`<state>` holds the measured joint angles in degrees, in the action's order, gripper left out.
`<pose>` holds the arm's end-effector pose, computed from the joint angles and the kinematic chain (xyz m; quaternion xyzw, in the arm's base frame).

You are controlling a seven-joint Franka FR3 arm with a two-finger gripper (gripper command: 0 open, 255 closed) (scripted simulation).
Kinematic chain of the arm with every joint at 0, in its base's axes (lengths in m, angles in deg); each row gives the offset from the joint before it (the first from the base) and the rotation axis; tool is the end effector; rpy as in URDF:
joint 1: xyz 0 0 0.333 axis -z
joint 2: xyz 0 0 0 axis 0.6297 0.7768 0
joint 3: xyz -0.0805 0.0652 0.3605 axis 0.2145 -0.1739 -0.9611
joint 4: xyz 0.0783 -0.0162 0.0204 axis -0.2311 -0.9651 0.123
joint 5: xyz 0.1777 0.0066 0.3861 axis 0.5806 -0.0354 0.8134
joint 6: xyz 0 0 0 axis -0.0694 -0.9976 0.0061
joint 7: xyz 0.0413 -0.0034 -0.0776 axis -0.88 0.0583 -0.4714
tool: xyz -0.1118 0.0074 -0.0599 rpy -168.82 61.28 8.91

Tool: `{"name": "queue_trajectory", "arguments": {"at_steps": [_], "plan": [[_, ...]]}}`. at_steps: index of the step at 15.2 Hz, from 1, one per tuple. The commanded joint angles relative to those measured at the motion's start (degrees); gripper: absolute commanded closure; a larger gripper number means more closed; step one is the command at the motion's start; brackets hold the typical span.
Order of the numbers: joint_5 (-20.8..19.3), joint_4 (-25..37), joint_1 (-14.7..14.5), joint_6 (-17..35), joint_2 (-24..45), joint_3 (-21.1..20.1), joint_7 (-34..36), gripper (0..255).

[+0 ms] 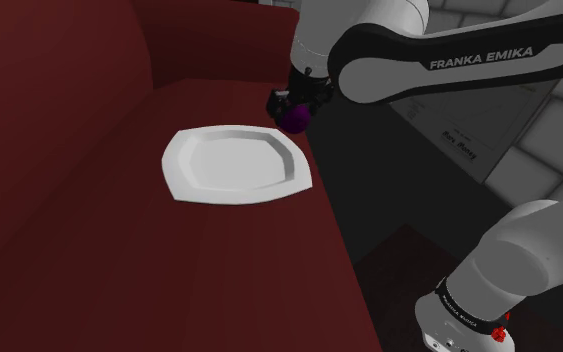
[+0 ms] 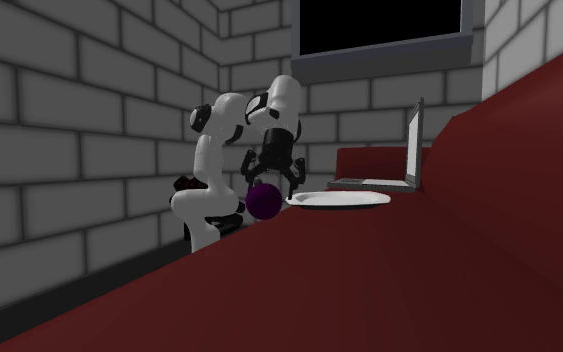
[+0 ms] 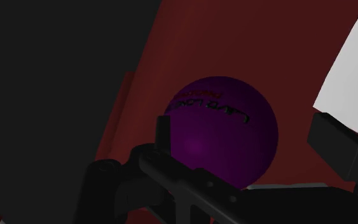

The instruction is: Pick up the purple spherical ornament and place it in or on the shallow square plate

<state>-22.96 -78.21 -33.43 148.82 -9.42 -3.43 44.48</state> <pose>0.4291 0.2180 0.5844 0.9665 -0.0810 0.2233 0.0975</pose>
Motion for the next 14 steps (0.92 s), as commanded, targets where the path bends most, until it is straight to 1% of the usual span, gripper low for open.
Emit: {"name": "queue_trajectory", "arguments": {"at_steps": [1, 4, 5, 12, 14], "plan": [[0.0, -0.1, 0.0, 0.1, 0.2, -0.1, 0.1, 0], [0.0, -0.1, -0.1, 0.1, 0.2, -0.1, 0.1, 0], [0.0, -0.1, -0.1, 0.1, 0.1, 0.0, 0.0, 255], [-0.5, 0.0, 0.3, 0.8, 1.1, -0.4, 0.5, 255], [-0.1, -0.1, -0.2, 0.1, 0.2, 0.0, 0.1, 255]]}}
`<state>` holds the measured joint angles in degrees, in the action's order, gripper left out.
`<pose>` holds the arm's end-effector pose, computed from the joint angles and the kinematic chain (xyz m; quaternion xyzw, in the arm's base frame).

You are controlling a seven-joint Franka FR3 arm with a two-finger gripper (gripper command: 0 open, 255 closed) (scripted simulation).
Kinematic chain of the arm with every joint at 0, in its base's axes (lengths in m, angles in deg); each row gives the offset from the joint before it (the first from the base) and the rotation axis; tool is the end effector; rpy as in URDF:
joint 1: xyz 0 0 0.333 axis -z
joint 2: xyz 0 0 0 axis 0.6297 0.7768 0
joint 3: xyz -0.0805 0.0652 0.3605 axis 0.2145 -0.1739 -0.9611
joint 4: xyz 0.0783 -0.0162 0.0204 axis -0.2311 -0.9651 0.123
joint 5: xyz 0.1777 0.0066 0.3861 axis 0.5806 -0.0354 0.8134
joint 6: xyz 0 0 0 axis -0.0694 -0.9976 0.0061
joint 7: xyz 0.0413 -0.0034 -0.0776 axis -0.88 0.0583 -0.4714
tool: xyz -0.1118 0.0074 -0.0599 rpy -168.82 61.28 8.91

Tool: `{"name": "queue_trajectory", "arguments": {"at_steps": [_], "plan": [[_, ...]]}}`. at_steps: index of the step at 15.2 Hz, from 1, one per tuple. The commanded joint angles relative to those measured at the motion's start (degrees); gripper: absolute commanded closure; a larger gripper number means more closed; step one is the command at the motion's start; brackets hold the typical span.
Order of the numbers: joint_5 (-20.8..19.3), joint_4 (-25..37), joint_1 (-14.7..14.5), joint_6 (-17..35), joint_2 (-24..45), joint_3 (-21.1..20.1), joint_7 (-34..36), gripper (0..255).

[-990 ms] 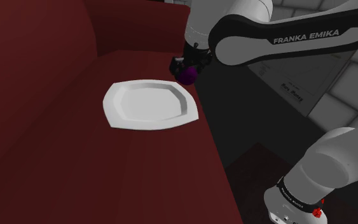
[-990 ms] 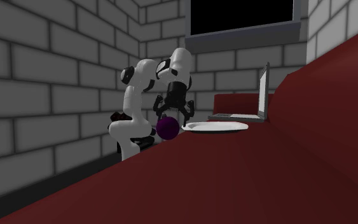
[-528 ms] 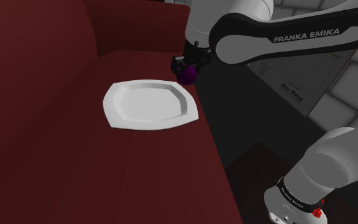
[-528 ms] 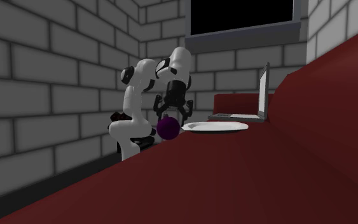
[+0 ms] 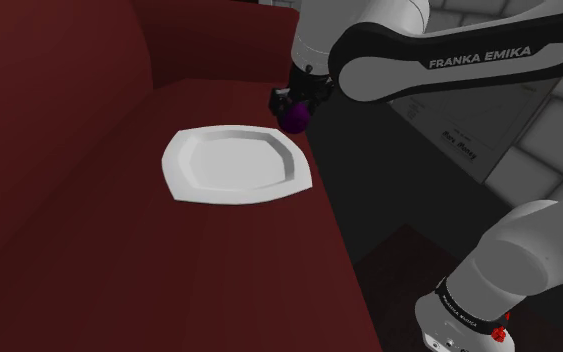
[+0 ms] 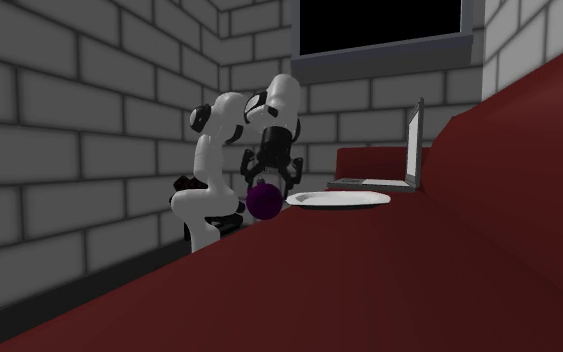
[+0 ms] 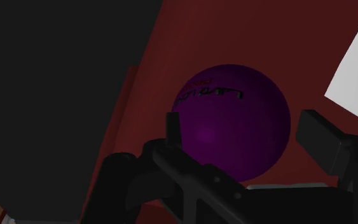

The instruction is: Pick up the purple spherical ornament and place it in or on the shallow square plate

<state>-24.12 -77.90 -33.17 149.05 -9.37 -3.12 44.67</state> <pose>0.4324 0.2135 0.5885 0.9641 -0.0826 0.2306 0.1029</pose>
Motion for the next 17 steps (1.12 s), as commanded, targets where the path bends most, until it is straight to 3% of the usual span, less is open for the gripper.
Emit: {"name": "queue_trajectory", "arguments": {"at_steps": [1, 13, 14, 16, 17], "plan": [[1.1, 0.3, -0.6, -0.9, 0.2, 0.0, -0.3, 255], [1.6, 7.8, -0.7, -7.9, 0.3, 1.0, -2.6, 255], [1.6, 7.8, -0.7, -7.9, 0.3, 1.0, -2.6, 0], [2.4, 23.4, -1.5, -26.0, 15.7, 1.1, -14.9, 0], [2.5, 22.6, -1.3, -25.2, 15.6, 1.0, -15.0, 0]]}}
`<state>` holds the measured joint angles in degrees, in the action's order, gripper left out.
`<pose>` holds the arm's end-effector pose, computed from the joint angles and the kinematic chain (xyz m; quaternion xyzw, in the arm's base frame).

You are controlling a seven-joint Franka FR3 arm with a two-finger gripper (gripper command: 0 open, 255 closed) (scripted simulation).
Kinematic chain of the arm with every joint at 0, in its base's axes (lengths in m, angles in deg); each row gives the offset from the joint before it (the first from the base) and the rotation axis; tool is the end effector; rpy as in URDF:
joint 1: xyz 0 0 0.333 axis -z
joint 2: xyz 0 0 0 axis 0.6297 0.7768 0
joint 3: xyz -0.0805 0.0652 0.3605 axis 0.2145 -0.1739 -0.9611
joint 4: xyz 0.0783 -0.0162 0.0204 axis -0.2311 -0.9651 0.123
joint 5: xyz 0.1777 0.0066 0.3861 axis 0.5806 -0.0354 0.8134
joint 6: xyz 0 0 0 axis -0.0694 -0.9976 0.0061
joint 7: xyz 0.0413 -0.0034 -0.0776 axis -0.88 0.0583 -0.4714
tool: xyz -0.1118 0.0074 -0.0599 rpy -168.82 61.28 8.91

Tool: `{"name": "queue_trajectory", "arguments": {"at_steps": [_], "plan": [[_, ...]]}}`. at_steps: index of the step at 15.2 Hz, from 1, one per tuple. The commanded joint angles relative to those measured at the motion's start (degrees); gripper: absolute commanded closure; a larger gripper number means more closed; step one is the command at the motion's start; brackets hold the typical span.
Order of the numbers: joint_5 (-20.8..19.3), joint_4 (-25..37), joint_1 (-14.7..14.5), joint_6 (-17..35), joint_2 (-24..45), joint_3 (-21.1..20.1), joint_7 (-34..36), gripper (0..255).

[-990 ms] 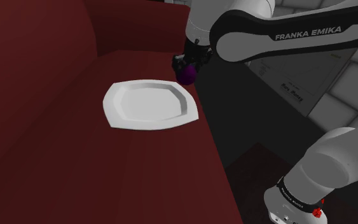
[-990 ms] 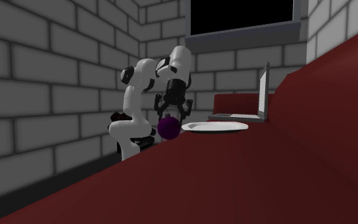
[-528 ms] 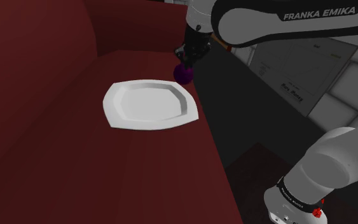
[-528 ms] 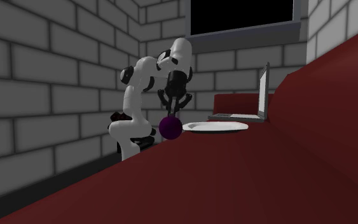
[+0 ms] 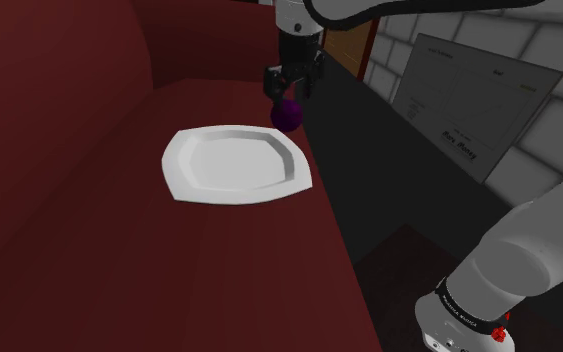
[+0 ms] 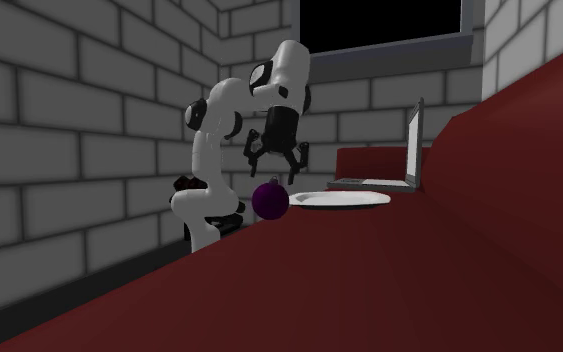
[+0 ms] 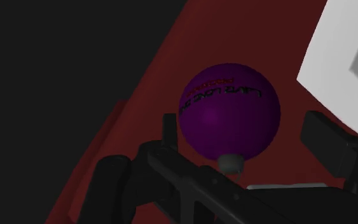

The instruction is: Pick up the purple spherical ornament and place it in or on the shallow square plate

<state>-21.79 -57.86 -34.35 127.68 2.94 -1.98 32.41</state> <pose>0.4810 0.2210 0.6420 0.9887 -0.0085 0.1030 0.1084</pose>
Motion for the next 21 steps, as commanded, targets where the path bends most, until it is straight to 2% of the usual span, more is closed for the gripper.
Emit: {"name": "queue_trajectory", "arguments": {"at_steps": [1, 7, 15, 16, 21], "plan": [[0.1, 1.7, 0.0, -3.1, 3.2, 0.0, -2.7, 0], [0.0, -2.7, 0.2, 1.2, 3.0, 0.4, -2.7, 0], [0.0, -2.7, 0.2, 1.2, 3.0, 0.4, -2.7, 0], [0.0, -2.7, 0.2, 1.2, 3.0, 0.4, -2.7, 255], [0.0, -2.7, 0.2, 1.2, 3.0, 0.4, -2.7, 255]]}}
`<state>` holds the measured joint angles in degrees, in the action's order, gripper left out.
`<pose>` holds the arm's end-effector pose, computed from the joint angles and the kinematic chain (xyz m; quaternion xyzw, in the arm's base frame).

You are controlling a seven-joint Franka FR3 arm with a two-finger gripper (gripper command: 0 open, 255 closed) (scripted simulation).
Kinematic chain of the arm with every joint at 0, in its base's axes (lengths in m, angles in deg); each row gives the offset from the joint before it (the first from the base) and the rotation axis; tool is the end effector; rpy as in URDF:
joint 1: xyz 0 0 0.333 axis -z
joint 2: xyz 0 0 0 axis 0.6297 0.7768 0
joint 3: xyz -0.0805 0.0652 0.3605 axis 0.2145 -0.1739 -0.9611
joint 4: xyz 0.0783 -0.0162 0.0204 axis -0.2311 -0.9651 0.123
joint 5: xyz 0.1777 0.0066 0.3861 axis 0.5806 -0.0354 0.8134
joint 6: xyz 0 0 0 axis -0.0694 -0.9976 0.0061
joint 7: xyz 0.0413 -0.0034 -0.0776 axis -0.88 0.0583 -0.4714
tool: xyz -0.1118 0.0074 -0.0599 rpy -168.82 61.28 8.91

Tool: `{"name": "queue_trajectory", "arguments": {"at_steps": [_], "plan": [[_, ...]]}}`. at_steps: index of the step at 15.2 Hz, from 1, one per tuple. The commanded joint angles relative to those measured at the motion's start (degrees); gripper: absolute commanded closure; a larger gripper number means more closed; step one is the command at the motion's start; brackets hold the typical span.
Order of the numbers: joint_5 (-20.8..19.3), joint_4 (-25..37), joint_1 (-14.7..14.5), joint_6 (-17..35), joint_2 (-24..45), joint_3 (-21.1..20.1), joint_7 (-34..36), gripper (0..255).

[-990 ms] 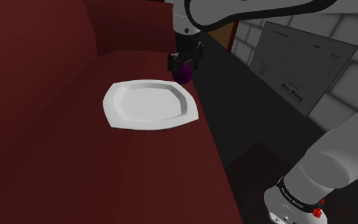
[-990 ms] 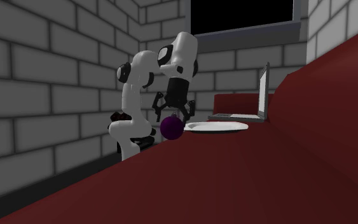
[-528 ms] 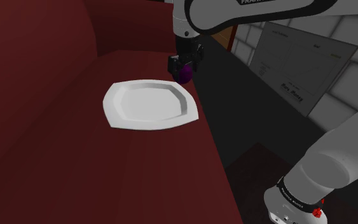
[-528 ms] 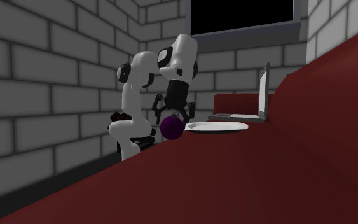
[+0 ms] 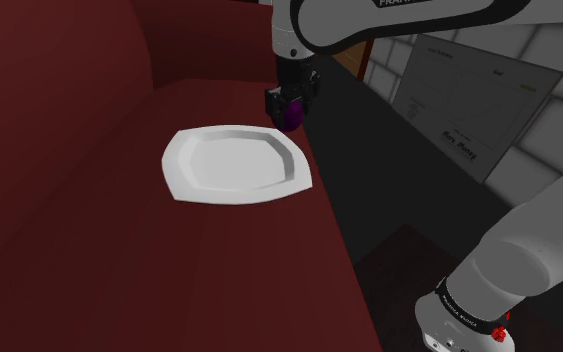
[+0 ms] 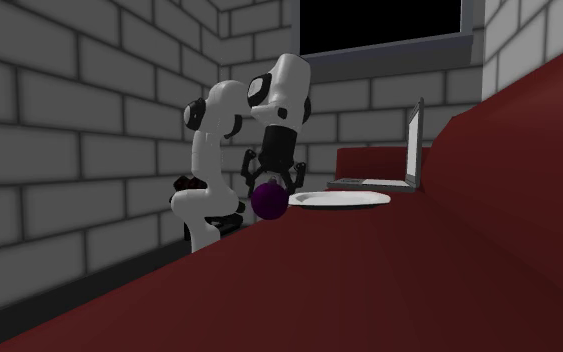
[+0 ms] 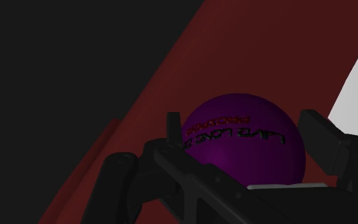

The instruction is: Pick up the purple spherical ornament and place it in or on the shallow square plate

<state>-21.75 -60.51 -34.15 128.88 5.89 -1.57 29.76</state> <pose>0.4967 0.2119 0.5962 0.9916 0.0140 0.0626 0.1122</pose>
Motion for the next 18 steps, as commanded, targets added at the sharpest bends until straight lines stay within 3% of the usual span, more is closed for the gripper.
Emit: {"name": "queue_trajectory", "arguments": {"at_steps": [1, 4, 18], "plan": [[0.0, 0.0, 0.0, 0.0, 0.0, 0.0, 0.0, 255], [0.0, 0.0, 0.0, 0.0, 0.0, 0.0, 0.0, 255], [-0.5, 12.4, 0.2, -10.8, 1.7, -0.3, -1.7, 255]]}}
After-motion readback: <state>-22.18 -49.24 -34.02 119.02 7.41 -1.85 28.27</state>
